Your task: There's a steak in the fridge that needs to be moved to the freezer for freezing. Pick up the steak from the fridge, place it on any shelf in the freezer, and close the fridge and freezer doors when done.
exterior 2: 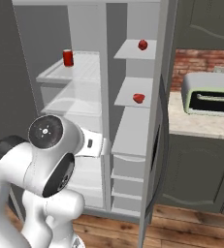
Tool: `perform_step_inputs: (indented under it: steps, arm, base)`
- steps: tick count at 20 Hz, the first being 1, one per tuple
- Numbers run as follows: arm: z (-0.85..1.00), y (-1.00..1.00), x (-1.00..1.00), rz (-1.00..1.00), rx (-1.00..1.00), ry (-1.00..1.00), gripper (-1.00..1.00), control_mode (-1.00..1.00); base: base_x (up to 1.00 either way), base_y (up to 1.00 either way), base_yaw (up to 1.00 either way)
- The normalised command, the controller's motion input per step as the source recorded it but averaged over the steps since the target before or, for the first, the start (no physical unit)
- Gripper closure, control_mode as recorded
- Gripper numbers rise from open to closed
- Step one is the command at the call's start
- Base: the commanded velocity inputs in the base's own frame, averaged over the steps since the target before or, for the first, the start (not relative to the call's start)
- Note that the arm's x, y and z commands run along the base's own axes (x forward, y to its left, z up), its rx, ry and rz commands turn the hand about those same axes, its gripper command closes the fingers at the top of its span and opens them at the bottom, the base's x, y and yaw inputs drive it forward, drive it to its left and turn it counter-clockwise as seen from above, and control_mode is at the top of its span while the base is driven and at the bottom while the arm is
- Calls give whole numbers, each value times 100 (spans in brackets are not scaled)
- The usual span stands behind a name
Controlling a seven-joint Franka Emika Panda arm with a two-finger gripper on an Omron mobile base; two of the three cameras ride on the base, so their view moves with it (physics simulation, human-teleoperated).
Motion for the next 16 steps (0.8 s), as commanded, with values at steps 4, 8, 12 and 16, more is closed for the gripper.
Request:
perform_step_inputs:
  steps: [4,8,12,16]
  arm:
    - [-9,-77,0,2,0,-21,-100,-100]
    - [-17,-81,8,6,0,-20,-100,-100]
    - [-20,-71,4,9,0,-19,-100,-100]
    - [-20,-56,29,9,0,-8,-100,-100]
  base:
    - [0,0,0]
    - [0,0,0]
    - [0,0,0]
    - [0,0,0]
